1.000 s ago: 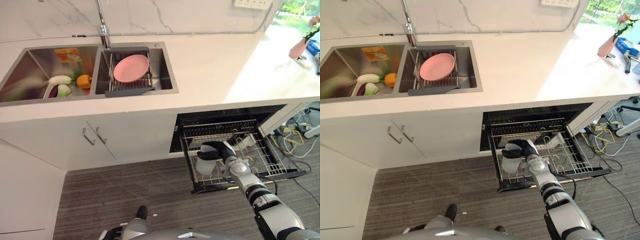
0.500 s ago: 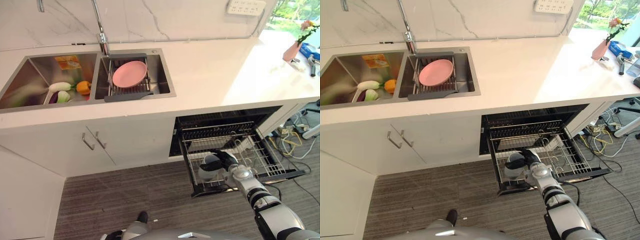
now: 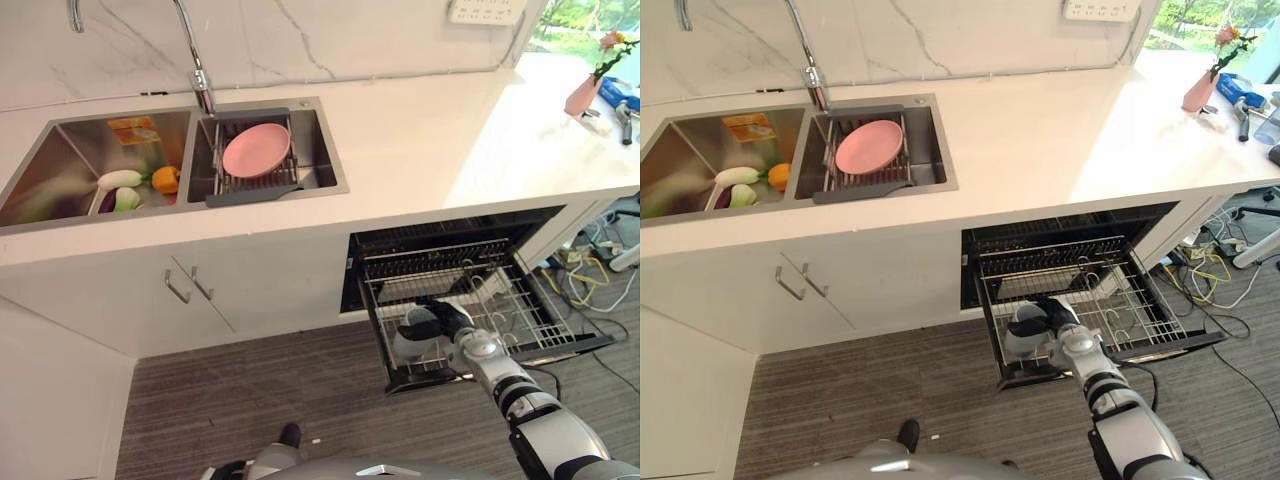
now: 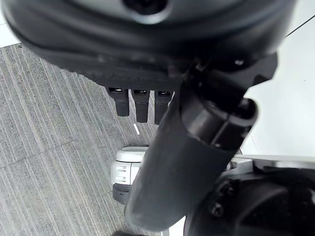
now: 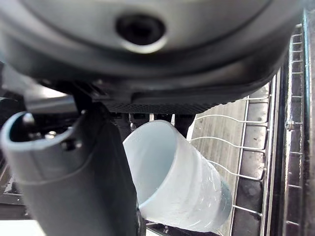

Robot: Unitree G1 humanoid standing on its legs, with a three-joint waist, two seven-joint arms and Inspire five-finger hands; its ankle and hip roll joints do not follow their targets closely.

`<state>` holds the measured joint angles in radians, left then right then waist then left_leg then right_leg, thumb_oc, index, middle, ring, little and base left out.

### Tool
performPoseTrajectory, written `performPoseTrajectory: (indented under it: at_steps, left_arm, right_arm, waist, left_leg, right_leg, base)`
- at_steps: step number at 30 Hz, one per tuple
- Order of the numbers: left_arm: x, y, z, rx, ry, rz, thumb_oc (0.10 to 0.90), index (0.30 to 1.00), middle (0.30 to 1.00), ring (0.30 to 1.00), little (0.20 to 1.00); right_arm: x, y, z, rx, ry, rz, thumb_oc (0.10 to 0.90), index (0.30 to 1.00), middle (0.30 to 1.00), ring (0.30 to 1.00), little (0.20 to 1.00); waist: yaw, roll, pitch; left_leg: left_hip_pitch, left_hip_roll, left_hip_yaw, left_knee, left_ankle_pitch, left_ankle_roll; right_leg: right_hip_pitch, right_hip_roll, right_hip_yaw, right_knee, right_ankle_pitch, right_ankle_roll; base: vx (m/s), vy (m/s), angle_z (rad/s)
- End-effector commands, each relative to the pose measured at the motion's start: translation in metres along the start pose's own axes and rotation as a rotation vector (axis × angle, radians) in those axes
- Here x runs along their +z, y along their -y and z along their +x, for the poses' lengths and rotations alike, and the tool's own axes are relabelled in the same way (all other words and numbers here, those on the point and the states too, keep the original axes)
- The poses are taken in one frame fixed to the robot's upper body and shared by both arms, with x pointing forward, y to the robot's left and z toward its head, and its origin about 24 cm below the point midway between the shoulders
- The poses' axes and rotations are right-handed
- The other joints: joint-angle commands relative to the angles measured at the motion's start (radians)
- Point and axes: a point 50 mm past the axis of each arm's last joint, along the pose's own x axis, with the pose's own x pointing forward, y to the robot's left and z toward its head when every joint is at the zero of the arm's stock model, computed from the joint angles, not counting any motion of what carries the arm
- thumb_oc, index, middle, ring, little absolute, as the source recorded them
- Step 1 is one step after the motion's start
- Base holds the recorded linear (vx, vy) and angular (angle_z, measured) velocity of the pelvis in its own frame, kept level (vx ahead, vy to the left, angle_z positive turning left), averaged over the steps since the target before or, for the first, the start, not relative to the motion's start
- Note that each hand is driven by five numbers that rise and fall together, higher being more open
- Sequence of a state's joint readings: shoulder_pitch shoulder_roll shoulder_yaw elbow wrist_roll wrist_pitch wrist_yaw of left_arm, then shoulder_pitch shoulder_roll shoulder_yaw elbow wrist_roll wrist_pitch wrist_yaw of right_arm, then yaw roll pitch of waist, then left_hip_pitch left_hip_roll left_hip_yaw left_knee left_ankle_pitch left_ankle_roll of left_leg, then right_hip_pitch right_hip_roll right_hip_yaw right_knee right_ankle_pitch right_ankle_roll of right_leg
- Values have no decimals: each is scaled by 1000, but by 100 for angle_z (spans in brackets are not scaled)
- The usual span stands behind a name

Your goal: Place the dishes in the dishwasher.

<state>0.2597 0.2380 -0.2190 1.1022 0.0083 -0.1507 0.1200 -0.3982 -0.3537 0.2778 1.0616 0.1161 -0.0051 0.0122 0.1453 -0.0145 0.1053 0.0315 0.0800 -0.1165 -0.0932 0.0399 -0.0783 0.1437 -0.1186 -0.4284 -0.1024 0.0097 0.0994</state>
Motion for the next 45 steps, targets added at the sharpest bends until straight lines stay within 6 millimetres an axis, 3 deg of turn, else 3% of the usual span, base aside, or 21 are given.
performPoseTrajectory:
  at_steps: [1, 3, 4, 5, 7, 8, 9, 18, 19, 21, 25, 26, 30, 32, 33, 34, 37, 38, 40, 42, 45]
  left_arm:
    - [21, 1, 6, -10, 66, -15, 800, 900, 900, 900, 900]
    - [21, 1, 7, -8, 64, -18, 800, 900, 900, 900, 900]
    - [21, 1, 7, -9, 66, -22, 800, 900, 900, 900, 900]
    - [22, 1, 7, -10, 68, -22, 800, 900, 900, 900, 900]
    - [23, 0, 7, -11, 68, -16, 800, 900, 900, 900, 900]
    - [25, -1, 8, -8, 71, -20, 800, 900, 900, 900, 900]
    - [25, -1, 7, -8, 79, -27, 800, 900, 900, 900, 900]
    - [24, -1, 8, -18, 68, -13, 800, 900, 900, 900, 900]
    - [22, -1, 8, -18, 63, -4, 800, 900, 900, 900, 900]
    - [21, -2, 7, -18, 61, -3, 800, 900, 900, 900, 900]
    - [22, -1, 7, -13, 65, -20, 800, 900, 900, 900, 900]
    - [23, -1, 7, -16, 71, -22, 800, 900, 900, 900, 900]
    - [24, -3, 8, -24, 70, -12, 800, 900, 900, 900, 900]
    - [32, -19, 12, -22, 71, 31, 800, 900, 900, 900, 900]
    - [44, -21, 14, -8, 99, 38, 800, 900, 900, 900, 900]
    - [41, -13, 14, -3, 88, -23, 800, 900, 900, 900, 900]
    - [40, -14, 14, -9, 80, -32, 800, 900, 900, 900, 900]
    - [50, -17, 16, 1, 103, -6, 800, 900, 900, 900, 900]
    - [42, -11, 13, -8, 99, -6, 800, 900, 900, 900, 900]
    - [36, -6, 12, -27, 79, 2, 800, 900, 900, 900, 900]
    - [40, -9, 13, -12, 90, -2, 800, 900, 900, 900, 900]
  right_arm:
    - [66, 31, 2, -86, 235, -78, 800, 900, 900, 900, 900]
    - [65, 30, 2, -92, 238, -89, 800, 900, 900, 900, 900]
    - [68, 31, 1, -96, 253, -103, 737, 806, 806, 806, 806]
    - [71, 30, 0, -99, 274, -124, 400, 300, 300, 300, 300]
    - [68, 29, -1, -86, 269, -135, 400, 300, 300, 300, 300]
    - [71, 32, -1, -106, 282, -139, 500, 451, 451, 451, 451]
    - [74, 30, -2, -112, 308, -141, 800, 900, 900, 900, 900]
    - [75, 35, -10, -133, 375, -226, 800, 900, 900, 900, 900]
    - [70, 38, -8, -131, 329, -266, 447, 371, 371, 371, 371]
    - [73, 37, -8, -112, 334, -279, 400, 300, 300, 300, 300]
    - [79, 45, -13, -175, 387, -318, 400, 300, 300, 300, 300]
    - [81, 45, -14, -195, 408, -314, 800, 900, 900, 900, 900]
    - [71, 36, -13, -161, 394, -281, 800, 900, 900, 900, 900]
    - [3, 29, 2, 121, -195, -413, 800, 900, 900, 900, 900]
    - [59, 19, 6, 115, 26, -580, 800, 900, 900, 900, 900]
    - [78, 25, -6, -45, 303, -420, 800, 900, 900, 900, 900]
    - [32, 19, -1, -12, 119, -271, 800, 900, 900, 900, 900]
    - [94, 32, -10, -102, 374, -462, 800, 900, 900, 900, 900]
    - [108, 40, -27, -227, 561, -457, 800, 900, 900, 900, 900]
    - [61, 39, -10, -190, 320, -336, 800, 900, 900, 900, 900]
    - [89, 41, -13, -196, 399, -406, 800, 900, 900, 900, 900]
  waist:
    - [10, -18, 3]
    - [8, -19, 1]
    - [8, -18, 2]
    - [8, -18, 2]
    - [5, -17, 1]
    - [5, -17, 1]
    - [5, -17, 2]
    - [5, -15, 1]
    - [8, -16, 0]
    - [9, -17, 0]
    - [5, -15, 3]
    - [4, -14, 4]
    - [6, -11, 5]
    - [28, -21, 1]
    - [29, -23, 2]
    - [8, -16, 6]
    - [8, -18, -1]
    - [10, -18, -2]
    - [4, -12, 2]
    - [9, -13, -2]
    - [11, -14, -2]
  left_leg:
    - [20, 48, 72, 6, -2, -58]
    - [21, 48, 73, 6, -2, -57]
    - [21, 47, 73, 6, -3, -57]
    - [21, 47, 75, 6, -3, -57]
    - [23, 47, 73, 6, -4, -56]
    - [23, 46, 73, 6, -4, -55]
    - [24, 45, 74, 6, -5, -54]
    - [22, 44, 74, 6, -6, -53]
    - [21, 44, 72, 6, -6, -53]
    - [20, 43, 71, 6, -6, -53]
    - [19, 42, 72, 6, -5, -53]
    - [19, 42, 72, 6, -6, -52]
    - [19, 40, 70, 6, -6, -50]
    - [22, 43, 69, 6, -7, -56]
    - [22, 46, 70, 6, -8, -57]
    - [27, 46, 77, 6, -9, -54]
    - [20, 40, 73, 6, -6, -51]
    - [20, 41, 72, 6, -7, -54]
    - [23, 41, 73, 6, -8, -52]
    - [19, 39, 69, 6, -7, -50]
    - [21, 40, 70, 6, -7, -50]
  right_leg:
    - [47, -33, 66, 15, -38, 50]
    - [47, -33, 69, 15, -38, 50]
    - [47, -33, 70, 15, -38, 51]
    - [46, -33, 71, 15, -38, 50]
    - [47, -33, 71, 15, -38, 50]
    - [48, -33, 73, 15, -38, 50]
    - [48, -34, 74, 15, -37, 50]
    - [49, -35, 70, 15, -38, 52]
    - [47, -36, 70, 15, -40, 52]
    - [46, -36, 71, 15, -39, 52]
    - [46, -37, 70, 15, -37, 53]
    - [46, -37, 72, 15, -37, 53]
    - [46, -38, 73, 15, -36, 53]
    - [52, -34, 70, 15, -42, 50]
    - [52, -34, 70, 15, -42, 49]
    - [51, -37, 77, 15, -36, 53]
    - [44, -38, 78, 15, -34, 54]
    - [44, -37, 76, 15, -37, 52]
    - [48, -37, 76, 15, -36, 53]
    - [47, -38, 72, 15, -37, 53]
    - [50, -37, 72, 15, -37, 53]
  base:
    - [0, 0, 0]
    - [0, 0, 0]
    - [0, 0, 0]
    - [0, 0, 0]
    - [0, 0, 0]
    - [0, 0, 0]
    - [0, 0, 0]
    - [0, 0, 0]
    - [0, 0, 0]
    - [0, 0, 0]
    - [0, 0, 0]
    - [0, 0, 0]
    - [0, 0, 0]
    - [5, -20, -1]
    - [0, 0, 0]
    - [-16, 25, -3]
    - [-6, 17, -2]
    - [9, -9, -7]
    - [-2, 7, -3]
    - [0, 0, 0]
    - [1, -7, 5]
